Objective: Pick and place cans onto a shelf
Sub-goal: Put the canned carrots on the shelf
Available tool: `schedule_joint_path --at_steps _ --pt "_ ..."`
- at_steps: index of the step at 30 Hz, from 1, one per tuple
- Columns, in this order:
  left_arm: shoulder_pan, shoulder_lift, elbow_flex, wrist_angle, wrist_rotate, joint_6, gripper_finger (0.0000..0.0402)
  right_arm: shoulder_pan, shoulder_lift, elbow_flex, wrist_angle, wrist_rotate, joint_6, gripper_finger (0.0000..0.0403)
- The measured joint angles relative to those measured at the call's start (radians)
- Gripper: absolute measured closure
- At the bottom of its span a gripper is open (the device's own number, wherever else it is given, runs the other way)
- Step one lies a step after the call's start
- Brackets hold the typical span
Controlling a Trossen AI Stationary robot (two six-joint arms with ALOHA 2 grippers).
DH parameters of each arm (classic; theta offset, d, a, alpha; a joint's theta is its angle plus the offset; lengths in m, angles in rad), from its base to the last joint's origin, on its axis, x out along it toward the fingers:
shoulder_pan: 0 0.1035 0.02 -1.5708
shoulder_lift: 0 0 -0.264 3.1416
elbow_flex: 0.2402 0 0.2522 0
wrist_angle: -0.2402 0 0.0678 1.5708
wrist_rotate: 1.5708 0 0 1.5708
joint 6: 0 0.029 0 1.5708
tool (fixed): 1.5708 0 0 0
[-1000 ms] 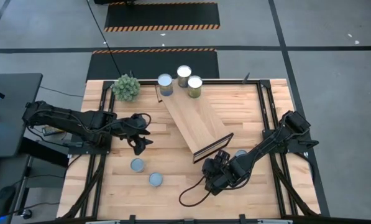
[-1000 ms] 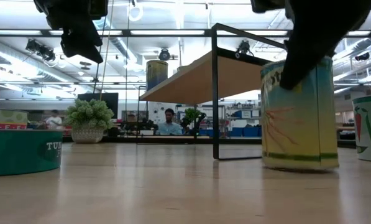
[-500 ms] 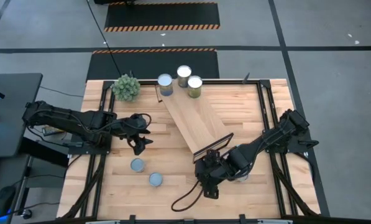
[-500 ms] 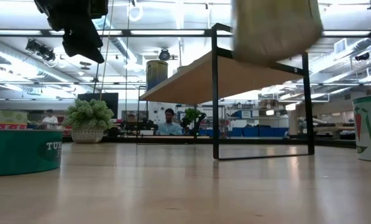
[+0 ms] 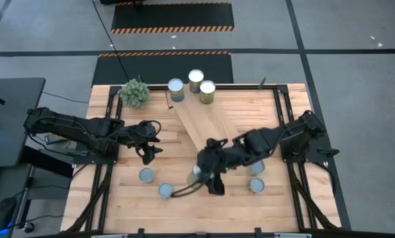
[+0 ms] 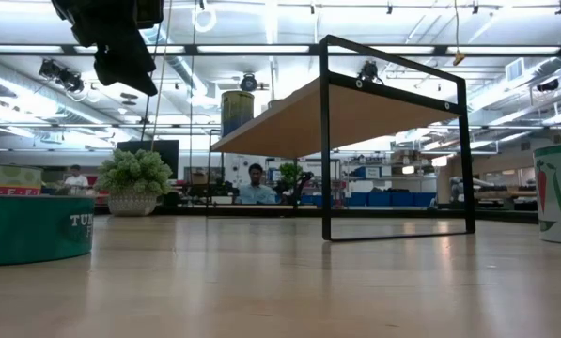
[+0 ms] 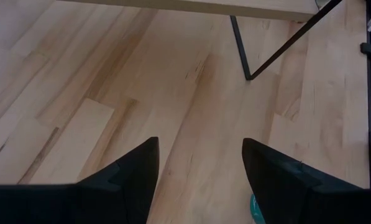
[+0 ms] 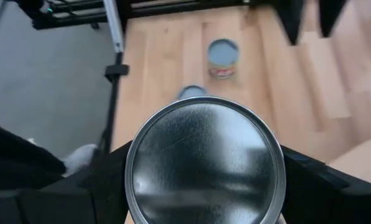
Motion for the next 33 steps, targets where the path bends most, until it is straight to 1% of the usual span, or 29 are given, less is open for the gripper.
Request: schedule_joint_path --at_steps 4,8,12,16,21,24,25,30,33 --pt "0.000 0.000 0.000 -0.012 -0.015 0.021 0.0170 -0.065 0.000 0.046 -0.089 0.000 -0.090 0.0082" --pt "0.000 0.000 0.000 -0.021 -0.095 0.059 0.0175 -0.151 0.000 0.071 -0.146 -0.007 -0.226 0.0082" --pt "0.000 0.000 0.000 -0.021 -0.184 0.064 0.0181 -0.259 0.000 0.072 -0.157 -0.075 -0.355 0.0082" --pt "0.000 0.000 0.000 -0.018 -0.260 0.064 0.0186 -0.367 0.000 0.072 -0.150 -0.100 -0.484 0.0082" --pt "0.000 0.000 0.000 0.002 -0.304 0.064 0.0193 -0.485 0.006 0.072 -0.142 -0.184 -0.609 0.0082" --pt "0.000 0.000 0.000 0.024 -0.320 0.063 0.0196 -0.525 0.019 0.070 -0.132 -0.200 -0.674 0.0082" --pt "0.000 0.000 0.000 0.028 -0.326 0.064 0.0196 -0.532 0.025 0.071 -0.103 -0.203 -0.688 0.0082" --pt "0.000 0.000 0.000 0.028 -0.360 0.063 0.0196 -0.560 0.049 0.073 -0.032 -0.230 -0.700 0.0082" --pt "0.000 0.000 0.000 0.028 -0.367 0.063 0.0196 -0.581 0.079 0.070 -0.035 -0.242 -0.712 0.0082"
